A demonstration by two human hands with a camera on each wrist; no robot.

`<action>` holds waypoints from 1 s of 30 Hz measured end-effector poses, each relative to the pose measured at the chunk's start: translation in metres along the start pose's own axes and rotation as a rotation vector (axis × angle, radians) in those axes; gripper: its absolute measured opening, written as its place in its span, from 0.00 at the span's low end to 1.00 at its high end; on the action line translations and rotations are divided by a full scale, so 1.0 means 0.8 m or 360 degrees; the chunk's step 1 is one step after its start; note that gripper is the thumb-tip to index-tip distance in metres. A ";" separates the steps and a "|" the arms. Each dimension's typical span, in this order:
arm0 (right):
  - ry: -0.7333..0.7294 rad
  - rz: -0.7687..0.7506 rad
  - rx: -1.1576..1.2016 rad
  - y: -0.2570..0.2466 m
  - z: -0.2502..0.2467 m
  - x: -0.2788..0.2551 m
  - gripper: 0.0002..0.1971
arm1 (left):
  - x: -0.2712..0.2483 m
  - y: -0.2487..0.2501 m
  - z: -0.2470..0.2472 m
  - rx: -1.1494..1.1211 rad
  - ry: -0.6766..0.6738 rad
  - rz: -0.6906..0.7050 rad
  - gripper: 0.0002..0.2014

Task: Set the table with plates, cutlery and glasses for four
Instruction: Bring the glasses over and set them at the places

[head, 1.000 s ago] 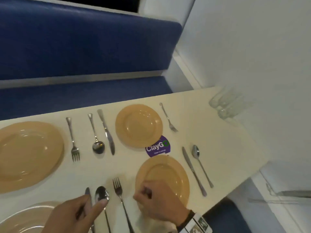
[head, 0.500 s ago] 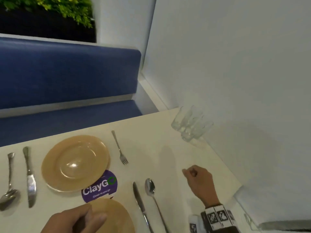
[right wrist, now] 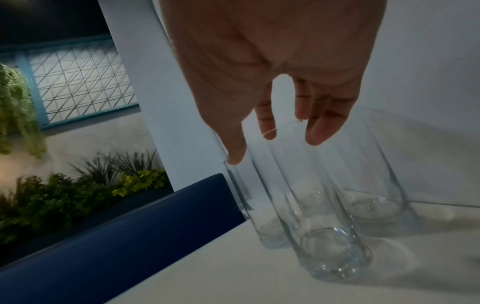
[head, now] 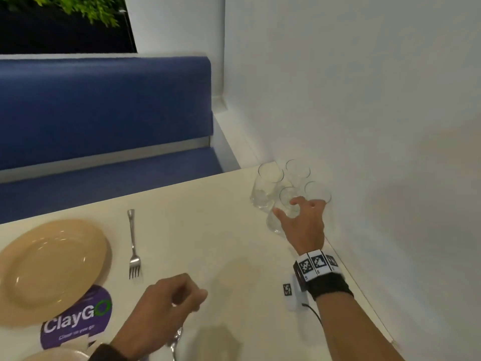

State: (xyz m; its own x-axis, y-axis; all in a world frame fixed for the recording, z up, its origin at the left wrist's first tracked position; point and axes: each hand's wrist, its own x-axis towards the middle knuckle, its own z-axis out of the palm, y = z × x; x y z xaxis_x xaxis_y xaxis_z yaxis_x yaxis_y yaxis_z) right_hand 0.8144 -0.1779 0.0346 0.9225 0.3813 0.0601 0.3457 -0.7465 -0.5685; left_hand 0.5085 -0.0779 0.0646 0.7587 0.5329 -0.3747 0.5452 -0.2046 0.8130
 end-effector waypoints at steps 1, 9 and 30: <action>0.0029 -0.0010 -0.0005 0.004 0.005 0.000 0.23 | 0.018 0.007 0.011 0.0014 0.0026 0.0035 0.10; -0.0014 -0.0038 0.0114 0.031 0.011 -0.009 0.12 | 0.157 0.065 0.089 0.0017 0.0089 0.0187 0.14; 0.0055 0.0530 0.0681 0.099 0.003 0.032 0.44 | 0.125 0.059 0.096 -0.0256 0.0271 0.0323 0.35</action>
State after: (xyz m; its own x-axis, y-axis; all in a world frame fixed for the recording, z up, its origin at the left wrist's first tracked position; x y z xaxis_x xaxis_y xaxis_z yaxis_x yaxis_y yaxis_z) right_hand 0.8649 -0.2263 -0.0110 0.9777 0.1388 -0.1574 -0.0603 -0.5325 -0.8443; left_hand 0.6371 -0.0976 0.0309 0.7684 0.6270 -0.1282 0.3147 -0.1957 0.9288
